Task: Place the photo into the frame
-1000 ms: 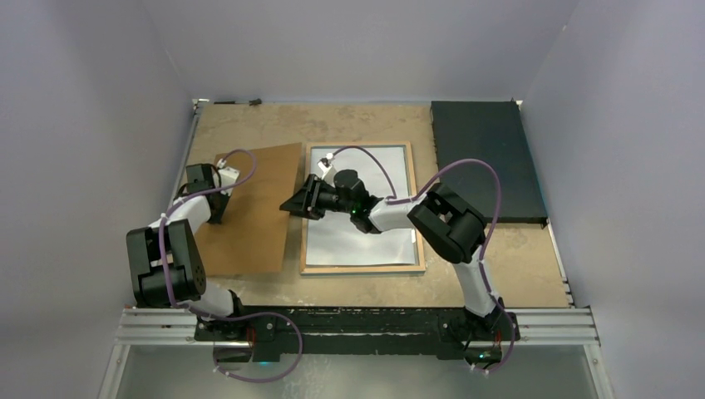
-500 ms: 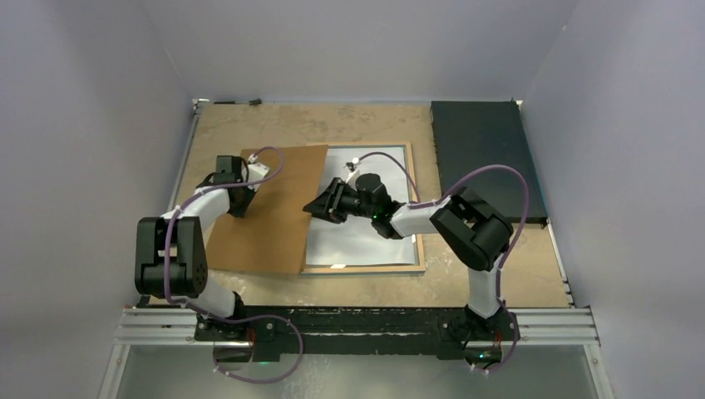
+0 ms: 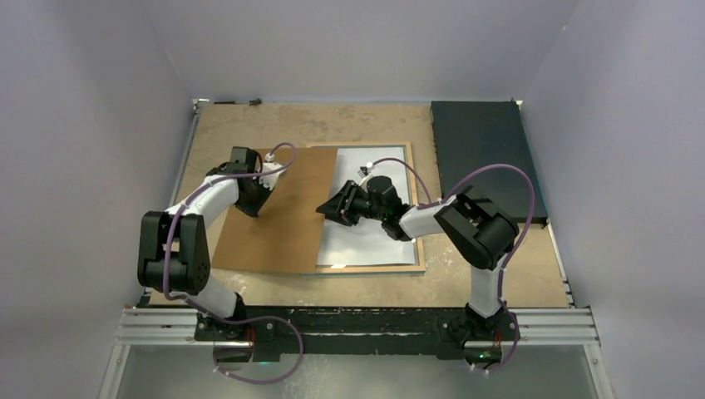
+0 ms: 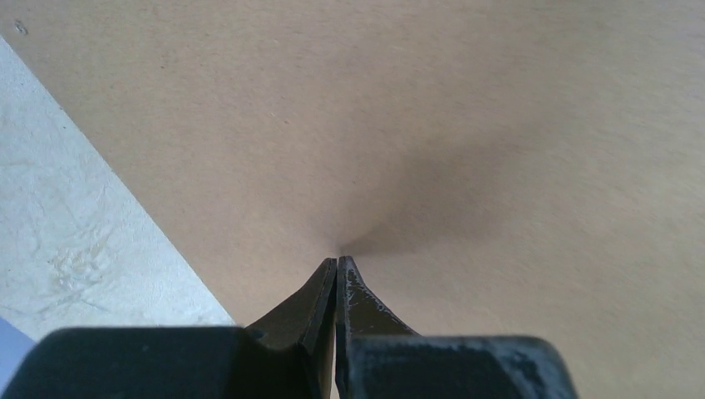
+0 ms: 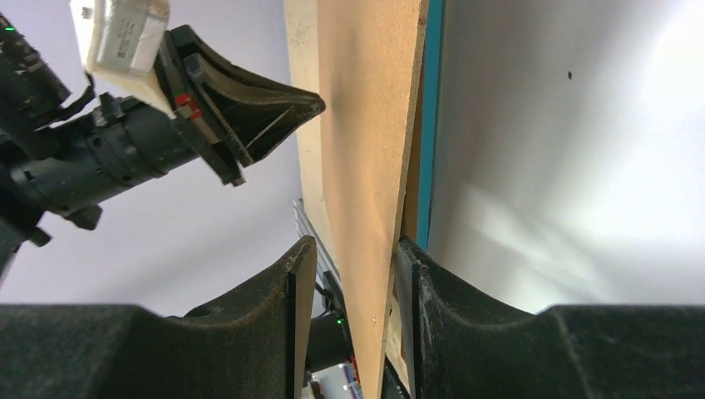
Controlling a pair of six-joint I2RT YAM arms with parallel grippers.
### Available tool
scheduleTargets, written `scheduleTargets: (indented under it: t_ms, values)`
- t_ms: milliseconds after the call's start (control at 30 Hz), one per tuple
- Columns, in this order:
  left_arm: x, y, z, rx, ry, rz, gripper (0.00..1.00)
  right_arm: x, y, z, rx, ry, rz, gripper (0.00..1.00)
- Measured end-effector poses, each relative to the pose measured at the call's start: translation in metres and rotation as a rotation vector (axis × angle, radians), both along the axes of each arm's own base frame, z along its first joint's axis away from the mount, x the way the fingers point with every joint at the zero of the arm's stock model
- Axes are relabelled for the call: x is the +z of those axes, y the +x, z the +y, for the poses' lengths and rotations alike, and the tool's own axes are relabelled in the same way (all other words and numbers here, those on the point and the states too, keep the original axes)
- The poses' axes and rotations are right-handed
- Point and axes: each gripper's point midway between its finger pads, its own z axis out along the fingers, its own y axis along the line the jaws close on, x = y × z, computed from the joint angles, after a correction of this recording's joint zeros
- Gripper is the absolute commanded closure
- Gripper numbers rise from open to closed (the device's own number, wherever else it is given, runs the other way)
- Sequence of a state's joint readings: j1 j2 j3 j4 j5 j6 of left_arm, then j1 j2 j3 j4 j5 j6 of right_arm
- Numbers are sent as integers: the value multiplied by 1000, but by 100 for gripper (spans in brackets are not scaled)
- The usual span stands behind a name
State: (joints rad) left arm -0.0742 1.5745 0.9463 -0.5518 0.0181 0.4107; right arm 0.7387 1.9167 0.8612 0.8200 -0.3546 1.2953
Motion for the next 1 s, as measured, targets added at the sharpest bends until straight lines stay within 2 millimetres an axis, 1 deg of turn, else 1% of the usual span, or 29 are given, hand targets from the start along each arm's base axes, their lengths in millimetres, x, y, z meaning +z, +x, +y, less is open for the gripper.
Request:
scheduleTargets:
  t_ms: [67,100,133,233,300,333,367,400,467,500,567,600,667,733,833,1000]
  values:
    - [8,-6,-4,-15,-12,29,82,0,0,0,0,1,-2,58]
    - [15,-7,-5,-23,-14,34,75,0,0,0,0,0,-2,58]
    - [21,-7,-5,-30,-13,31,71,-1,0,0,-1,-3,0,58]
    - [47,-1,5,-29,-8,-11,68,-2,0,-1,-2,-7,4,58]
    - [60,5,22,-3,4,-48,67,-2,0,-1,-2,-7,4,58]
    - [64,7,35,24,15,-64,68,-2,0,-1,-2,-7,4,58]
    - [67,10,55,64,43,-84,68,-2,0,-1,-2,-7,4,58]
    - [67,11,70,100,70,-92,68,-2,0,-1,-2,-6,4,58]
    - [62,14,100,167,139,-114,69,-1,0,-1,-3,-5,3,58]
    - [55,14,112,194,174,-119,69,-1,0,-1,-2,-5,3,58]
    - [33,9,122,219,217,-86,70,-1,0,-1,-2,-5,3,58]
    - [19,5,123,223,229,-60,71,-1,0,-1,-2,-5,3,58]
    - [-1,-2,124,229,240,-15,72,-1,0,-1,-2,-5,3,58]
    - [-16,-5,124,235,242,17,74,-1,0,-1,-2,-5,3,58]
    - [-17,2,127,250,255,-4,77,-1,0,-1,-2,-5,3,58]
    - [-19,5,123,235,231,0,80,-2,0,-1,1,-10,-1,55]
